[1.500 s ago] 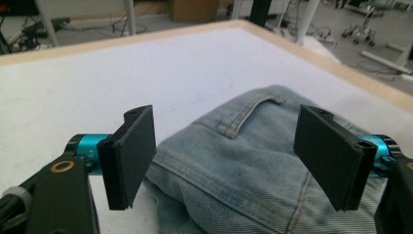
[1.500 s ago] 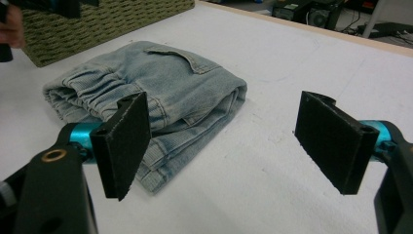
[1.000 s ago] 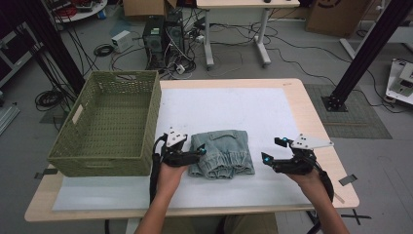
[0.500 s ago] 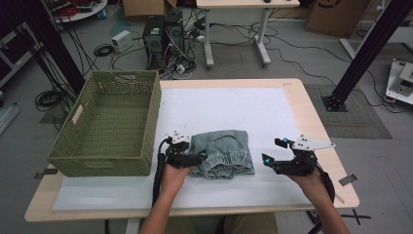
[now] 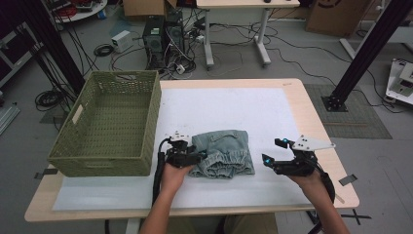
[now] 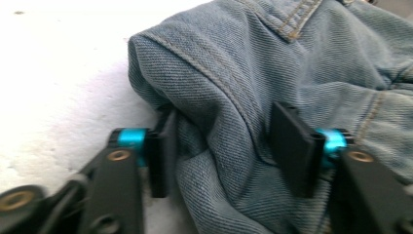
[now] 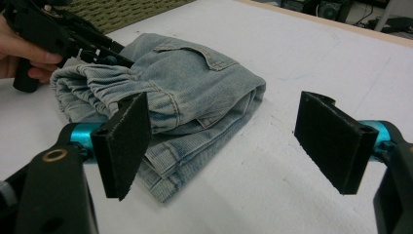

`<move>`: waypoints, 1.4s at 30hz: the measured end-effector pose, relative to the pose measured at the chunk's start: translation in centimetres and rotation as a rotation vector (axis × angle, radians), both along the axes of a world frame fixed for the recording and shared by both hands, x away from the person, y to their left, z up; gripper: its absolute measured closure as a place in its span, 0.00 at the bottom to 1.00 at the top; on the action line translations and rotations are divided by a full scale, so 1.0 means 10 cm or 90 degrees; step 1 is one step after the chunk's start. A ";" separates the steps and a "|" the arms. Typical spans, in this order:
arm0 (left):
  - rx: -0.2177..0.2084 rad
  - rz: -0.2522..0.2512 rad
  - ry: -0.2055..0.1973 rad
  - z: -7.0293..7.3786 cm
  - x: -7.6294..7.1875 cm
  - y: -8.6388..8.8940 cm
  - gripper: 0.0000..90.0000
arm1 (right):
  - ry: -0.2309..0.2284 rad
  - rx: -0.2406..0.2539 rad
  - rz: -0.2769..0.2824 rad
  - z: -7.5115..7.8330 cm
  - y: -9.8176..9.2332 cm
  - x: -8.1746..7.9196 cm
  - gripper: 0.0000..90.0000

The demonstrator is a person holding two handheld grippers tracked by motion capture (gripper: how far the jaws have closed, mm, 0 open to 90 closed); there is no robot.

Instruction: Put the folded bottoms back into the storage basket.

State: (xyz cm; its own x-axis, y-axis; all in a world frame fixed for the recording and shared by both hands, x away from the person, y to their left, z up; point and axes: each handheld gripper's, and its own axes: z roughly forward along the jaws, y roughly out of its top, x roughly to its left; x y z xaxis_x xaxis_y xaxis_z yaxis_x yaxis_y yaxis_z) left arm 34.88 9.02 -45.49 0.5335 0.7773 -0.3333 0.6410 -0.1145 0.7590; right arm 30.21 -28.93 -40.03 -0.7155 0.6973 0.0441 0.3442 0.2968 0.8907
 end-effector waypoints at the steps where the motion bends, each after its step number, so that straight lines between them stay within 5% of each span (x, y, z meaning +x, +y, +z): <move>1: -0.004 0.000 0.001 0.00 0.00 0.00 0.59 | 0.000 0.002 0.000 0.00 0.00 0.00 0.24; 8: -0.012 0.008 -0.025 0.02 -0.06 -0.03 0.75 | 0.002 0.000 -0.004 -0.01 -0.01 0.00 0.24; 16: -0.012 -0.012 -0.103 0.15 -0.17 -0.13 0.78 | 0.001 -0.002 -0.006 -0.02 -0.03 0.01 0.24; 22: -0.009 -0.020 -0.138 0.24 -0.23 -0.17 0.78 | 0.010 -0.005 -0.007 -0.04 0.01 0.02 0.24; 29: -0.009 -0.024 -0.145 0.26 -0.25 -0.18 0.78 | 0.013 -0.009 0.004 -0.10 0.10 0.07 0.36; 30: -0.009 -0.025 -0.147 0.26 -0.26 -0.19 0.78 | 0.011 -0.009 0.015 -0.11 0.15 0.08 0.46; 33: -0.010 -0.030 -0.153 0.28 -0.27 -0.19 0.78 | 0.016 -0.018 0.034 -0.14 0.25 0.12 0.52; 42: -0.009 -0.039 -0.161 0.30 -0.29 -0.20 0.77 | 0.031 -0.056 0.064 -0.24 0.48 0.19 0.54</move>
State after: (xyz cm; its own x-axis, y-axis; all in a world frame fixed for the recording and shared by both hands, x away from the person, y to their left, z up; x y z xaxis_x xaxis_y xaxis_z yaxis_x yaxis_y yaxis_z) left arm 31.99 7.07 -42.49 0.6474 0.7369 -0.1948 0.4233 -0.1350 0.8959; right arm 32.06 -24.10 -42.46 -0.7809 0.6243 0.0218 0.3504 0.4088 0.8427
